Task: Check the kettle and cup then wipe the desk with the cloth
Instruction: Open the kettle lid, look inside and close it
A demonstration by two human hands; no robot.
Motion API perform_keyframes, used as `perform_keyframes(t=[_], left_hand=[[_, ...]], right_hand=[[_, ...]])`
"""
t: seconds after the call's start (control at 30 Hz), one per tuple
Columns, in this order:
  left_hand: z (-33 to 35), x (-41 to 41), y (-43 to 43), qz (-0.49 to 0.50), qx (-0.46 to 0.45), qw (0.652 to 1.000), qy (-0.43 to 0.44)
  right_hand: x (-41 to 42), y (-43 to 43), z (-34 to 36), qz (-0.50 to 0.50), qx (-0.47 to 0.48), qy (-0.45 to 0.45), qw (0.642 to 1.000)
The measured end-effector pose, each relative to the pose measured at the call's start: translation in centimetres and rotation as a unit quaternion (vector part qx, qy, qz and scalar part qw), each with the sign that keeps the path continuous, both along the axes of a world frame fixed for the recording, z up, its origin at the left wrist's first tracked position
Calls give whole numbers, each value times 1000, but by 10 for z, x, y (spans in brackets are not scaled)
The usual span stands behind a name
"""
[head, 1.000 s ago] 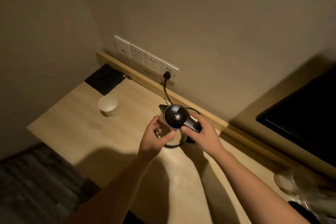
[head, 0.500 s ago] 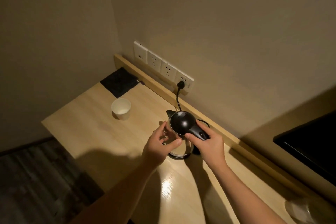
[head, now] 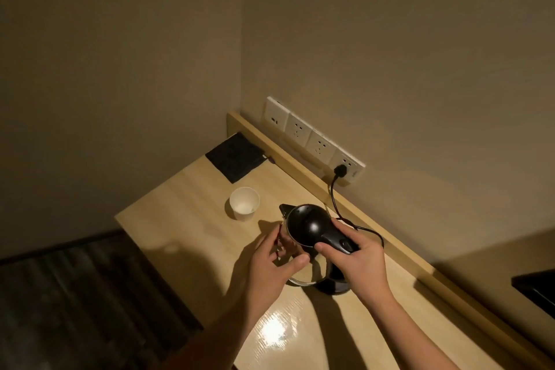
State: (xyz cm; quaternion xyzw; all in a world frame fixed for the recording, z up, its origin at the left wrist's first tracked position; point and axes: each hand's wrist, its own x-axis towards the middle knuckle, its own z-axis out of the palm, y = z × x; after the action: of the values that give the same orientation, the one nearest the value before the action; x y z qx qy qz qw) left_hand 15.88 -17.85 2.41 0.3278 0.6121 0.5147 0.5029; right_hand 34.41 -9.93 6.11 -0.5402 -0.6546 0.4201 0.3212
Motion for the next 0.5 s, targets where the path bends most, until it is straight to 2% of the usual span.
perform_keyframes(t=[0.37,0.5], left_hand=[[-4,-61,2,-2,-43,999,-20],[-12,-75,8,1,-53,996,-76]], right_hand=[[-74,11,3,29,-14,-58,998],[-89,16,4,33,-30,-71,996]])
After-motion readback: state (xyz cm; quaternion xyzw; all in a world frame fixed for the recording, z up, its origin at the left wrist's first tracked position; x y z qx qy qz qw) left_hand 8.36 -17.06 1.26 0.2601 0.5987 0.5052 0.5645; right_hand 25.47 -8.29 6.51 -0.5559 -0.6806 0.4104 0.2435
